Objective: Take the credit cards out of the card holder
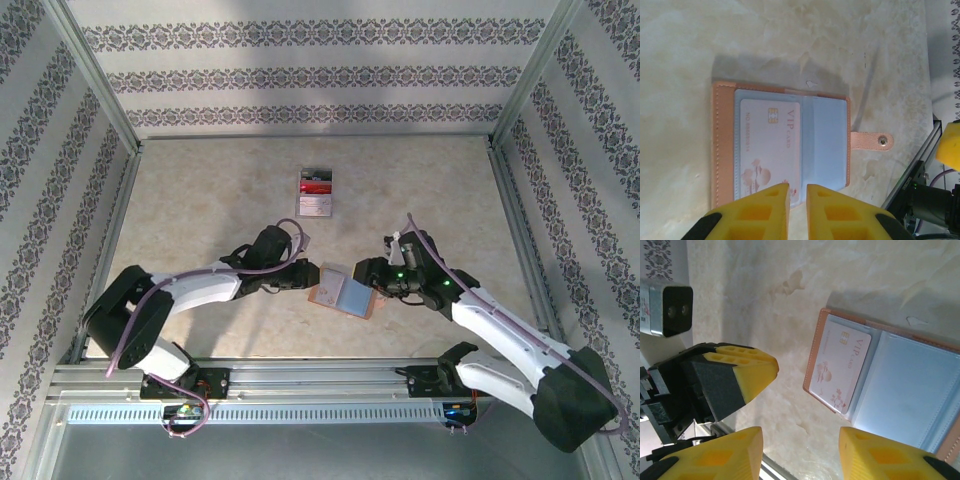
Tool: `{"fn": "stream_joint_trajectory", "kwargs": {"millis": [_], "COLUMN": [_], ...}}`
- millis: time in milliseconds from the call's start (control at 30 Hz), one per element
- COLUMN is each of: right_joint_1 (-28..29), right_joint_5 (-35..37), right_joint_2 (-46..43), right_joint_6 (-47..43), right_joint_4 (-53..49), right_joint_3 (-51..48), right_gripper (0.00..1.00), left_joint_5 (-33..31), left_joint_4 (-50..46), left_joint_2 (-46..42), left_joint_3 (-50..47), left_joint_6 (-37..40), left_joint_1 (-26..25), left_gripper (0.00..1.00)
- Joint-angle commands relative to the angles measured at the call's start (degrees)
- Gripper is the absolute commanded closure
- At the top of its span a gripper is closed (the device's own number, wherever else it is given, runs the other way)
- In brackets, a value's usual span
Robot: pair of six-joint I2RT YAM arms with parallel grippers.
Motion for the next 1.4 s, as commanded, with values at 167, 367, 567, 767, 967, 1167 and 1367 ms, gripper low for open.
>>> {"fn": "stream_joint_trajectory", "kwargs": {"millis": [167,367,567,767,967,1167,1367], "right_joint_1": [3.8,5.2,5.9,6.2,6.4,6.7,7.6], "right_joint_5": [4.0,4.8,5.3,5.6,5.4,5.0,5.6], "right_joint_2": [5.7,9.6,11.9,13.0,14.3,16.1,17.9], "right_joint_6": [4.2,4.8,4.9,5.3,5.1,5.1,5.6], "right_joint_4": [9.3,11.2,12.3,13.3,13.6,14.3,15.7], "right_joint_3": [-2.5,-2.7,-3.1,-3.7,-3.6,-3.3,-2.8], "right_gripper": [0.56,0.58,0.59,0.60,0.61,0.63,0.67], "left_joint_5": [2.6,2.0,0.5,1.4,0.6,-0.1,0.0], "left_joint_4": [1.4,-1.2,-1.8,-1.8,-1.6,-1.5,0.7], "left_joint_2": [6.1,9.5,10.7,12.2,13.3,13.6,13.5], "left_joint_3": [4.2,6.3,6.7,7.1,6.9,6.1,3.7], "left_joint_6": [1.6,3.5,4.0,4.2,4.2,4.1,2.7], "left_joint_1": [0.5,0.6,1.4,1.3,1.5,1.6,1.6], "left_gripper": [0.84,0.85,0.85,0.86,0.87,0.89,0.90]}}
